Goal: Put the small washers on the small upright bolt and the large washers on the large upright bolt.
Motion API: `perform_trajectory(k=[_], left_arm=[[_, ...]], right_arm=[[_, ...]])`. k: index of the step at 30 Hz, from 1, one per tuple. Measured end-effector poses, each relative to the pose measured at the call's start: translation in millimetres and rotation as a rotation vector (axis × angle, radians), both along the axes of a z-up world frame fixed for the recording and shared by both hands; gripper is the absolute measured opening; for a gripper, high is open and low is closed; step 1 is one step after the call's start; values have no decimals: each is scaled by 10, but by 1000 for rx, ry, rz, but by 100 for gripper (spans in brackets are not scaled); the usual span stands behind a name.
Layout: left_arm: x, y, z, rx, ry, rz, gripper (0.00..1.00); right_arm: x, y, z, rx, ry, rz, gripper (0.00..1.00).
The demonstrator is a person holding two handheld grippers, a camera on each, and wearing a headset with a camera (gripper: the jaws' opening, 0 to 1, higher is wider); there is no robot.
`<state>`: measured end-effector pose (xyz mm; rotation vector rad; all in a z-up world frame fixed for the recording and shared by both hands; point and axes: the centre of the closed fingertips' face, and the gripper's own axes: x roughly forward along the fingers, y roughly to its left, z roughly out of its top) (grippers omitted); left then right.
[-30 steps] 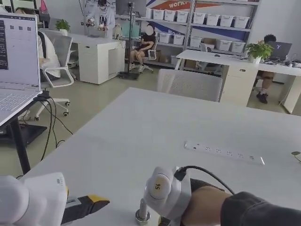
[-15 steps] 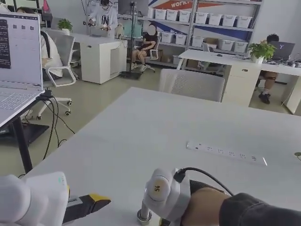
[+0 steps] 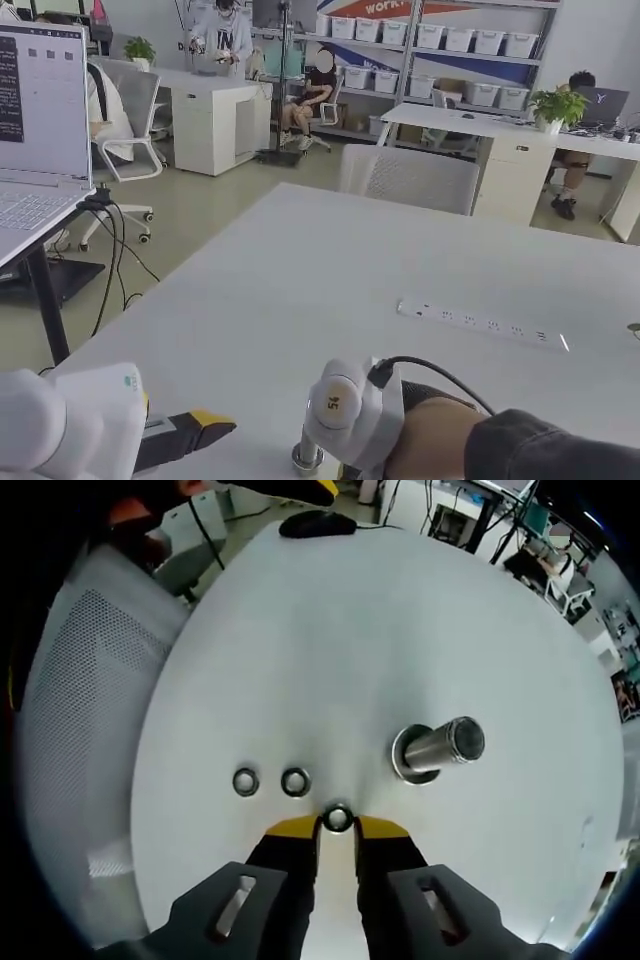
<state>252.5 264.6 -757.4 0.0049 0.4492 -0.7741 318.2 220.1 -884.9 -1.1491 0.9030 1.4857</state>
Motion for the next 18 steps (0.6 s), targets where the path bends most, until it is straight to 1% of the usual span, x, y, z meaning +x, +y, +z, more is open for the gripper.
perform_trajectory(k=[6, 18], left_arm=[[0, -1, -9, -2, 0, 0, 89], [6, -9, -10, -8, 1, 1, 89]], right_arm=[[-3, -1, -2, -3, -6, 7, 15], [7, -11, 1, -4, -5, 0, 14]])
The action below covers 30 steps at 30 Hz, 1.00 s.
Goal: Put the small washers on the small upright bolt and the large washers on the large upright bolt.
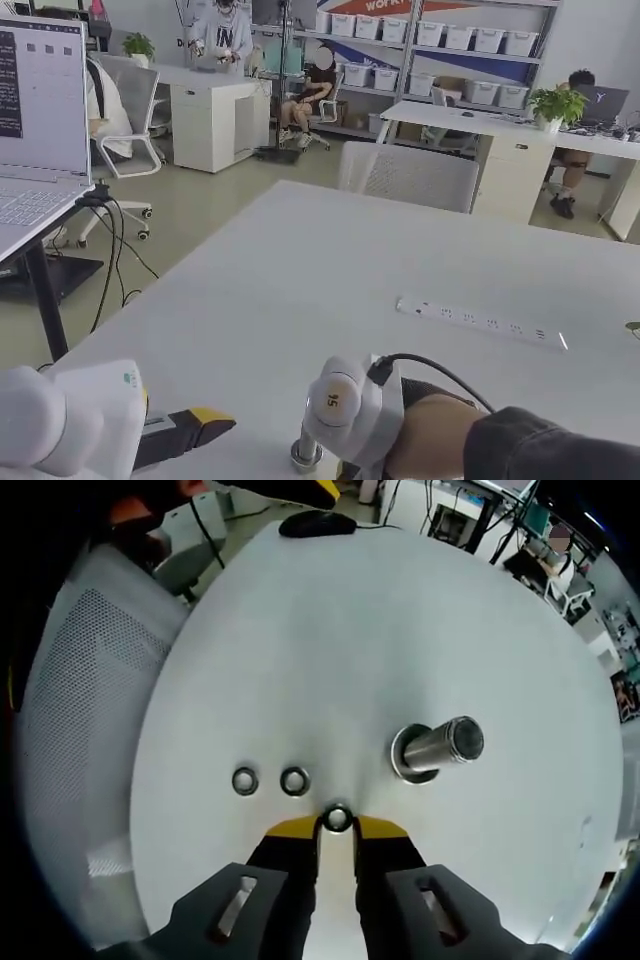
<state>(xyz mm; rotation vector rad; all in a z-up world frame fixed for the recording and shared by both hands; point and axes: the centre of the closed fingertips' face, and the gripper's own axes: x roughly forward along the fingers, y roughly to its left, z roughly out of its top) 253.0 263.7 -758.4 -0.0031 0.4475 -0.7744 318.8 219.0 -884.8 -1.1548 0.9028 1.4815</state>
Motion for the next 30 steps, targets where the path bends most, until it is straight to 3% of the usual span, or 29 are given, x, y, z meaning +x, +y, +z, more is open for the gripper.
perform_trajectory(k=[11, 23, 30], left_arm=[[1, -3, -8, 1, 1, -3, 89], [7, -31, -16, -1, 3, -15, 89], [9, -66, -9, -6, 2, -26, 89]], right_arm=[[21, -65, 10, -11, -4, -11, 14], [9, -230, 166, 8, -15, -44, 13], [6, -320, 147, 4, -10, -67, 13]])
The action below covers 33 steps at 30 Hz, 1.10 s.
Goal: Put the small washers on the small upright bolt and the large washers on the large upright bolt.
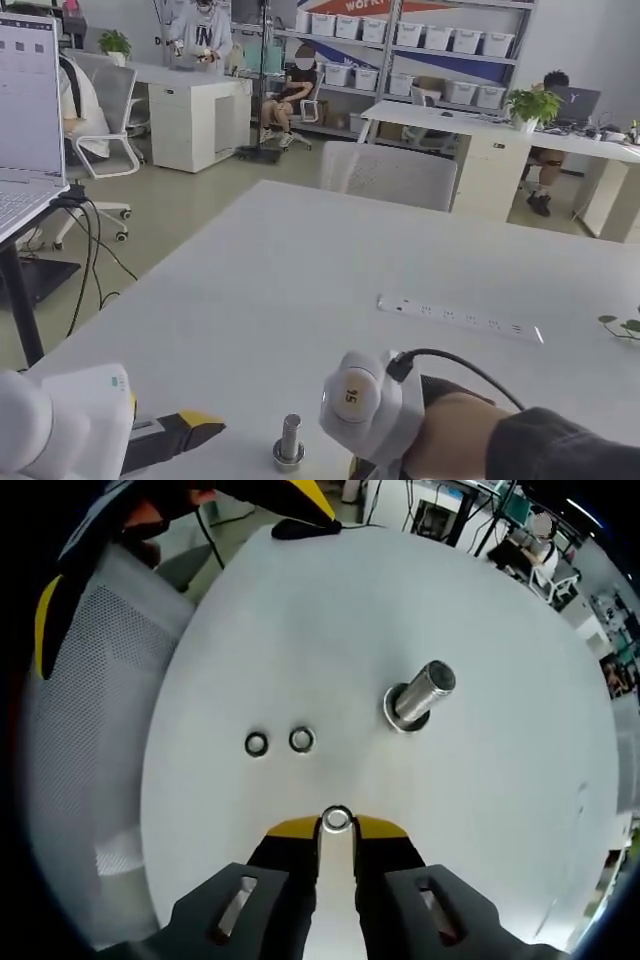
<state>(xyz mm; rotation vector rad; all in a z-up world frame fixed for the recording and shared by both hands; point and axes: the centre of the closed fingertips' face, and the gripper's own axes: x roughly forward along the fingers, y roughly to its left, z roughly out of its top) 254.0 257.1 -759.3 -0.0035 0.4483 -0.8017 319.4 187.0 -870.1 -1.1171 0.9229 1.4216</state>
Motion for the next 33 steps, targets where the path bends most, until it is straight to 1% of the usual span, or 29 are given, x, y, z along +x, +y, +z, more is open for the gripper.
perform_trajectory(k=[4, 9, 14, 20, 24, 33], left_arm=[[-3, 11, -2, 1, 1, 1, 89], [-2, 6, 5, 0, -3, 0, 89], [-4, 6, -4, 0, -1, 0, 89], [3, -14, 6, -1, -5, -3, 89], [4, -21, 4, -2, -5, -5, 89], [8, -38, 9, -2, -7, -9, 89]], right_arm=[[-35, -36, -2, -10, 2, 2, 13], [-55, -74, 30, 0, -2, -6, 13], [-60, -167, 64, 0, -10, -16, 13], [-64, -303, 76, -5, -5, -42, 13], [-41, -408, 112, -4, -5, -67, 13], [73, -651, 220, -3, -16, -129, 13]])
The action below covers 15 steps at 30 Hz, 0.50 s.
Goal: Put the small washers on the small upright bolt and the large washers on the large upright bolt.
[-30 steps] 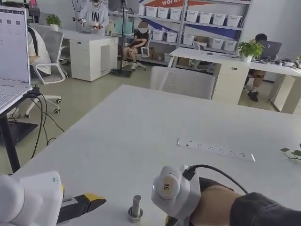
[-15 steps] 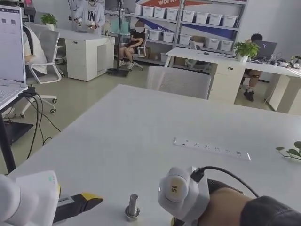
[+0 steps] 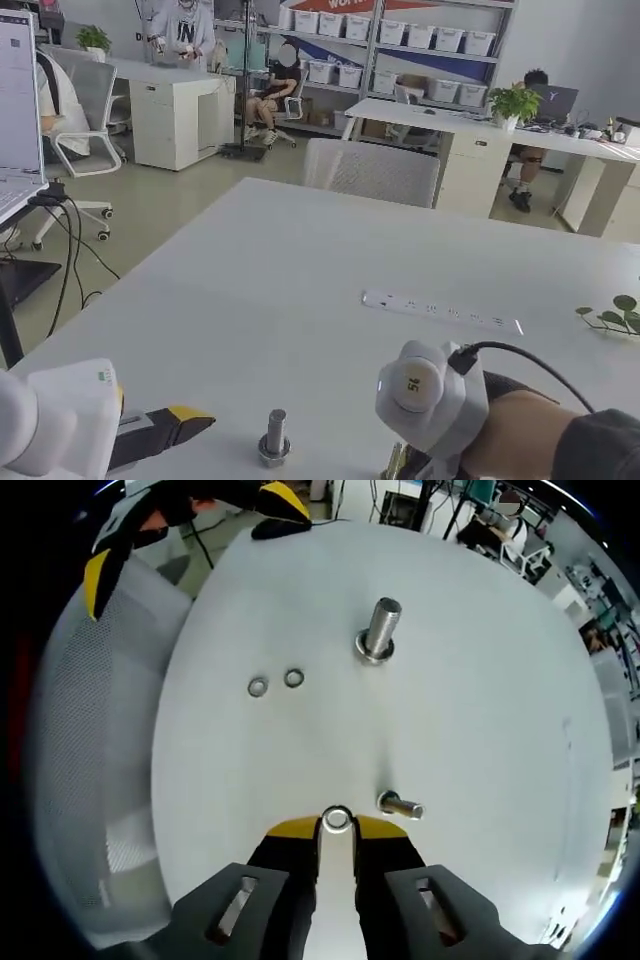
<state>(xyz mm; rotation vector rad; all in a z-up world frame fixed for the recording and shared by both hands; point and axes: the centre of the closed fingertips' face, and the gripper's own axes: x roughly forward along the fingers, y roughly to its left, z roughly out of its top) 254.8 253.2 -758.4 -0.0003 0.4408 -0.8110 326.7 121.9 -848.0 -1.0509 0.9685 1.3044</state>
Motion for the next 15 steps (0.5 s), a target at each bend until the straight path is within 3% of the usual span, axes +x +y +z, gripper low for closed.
perform_trajectory(k=[9, 15], left_arm=[[-3, -19, 6, -1, -1, -5, 89], [-6, -34, 6, -1, -1, -6, 89]], right_arm=[[75, -178, 75, -14, -16, -32, 13], [223, -166, 319, 11, -64, -46, 13]])
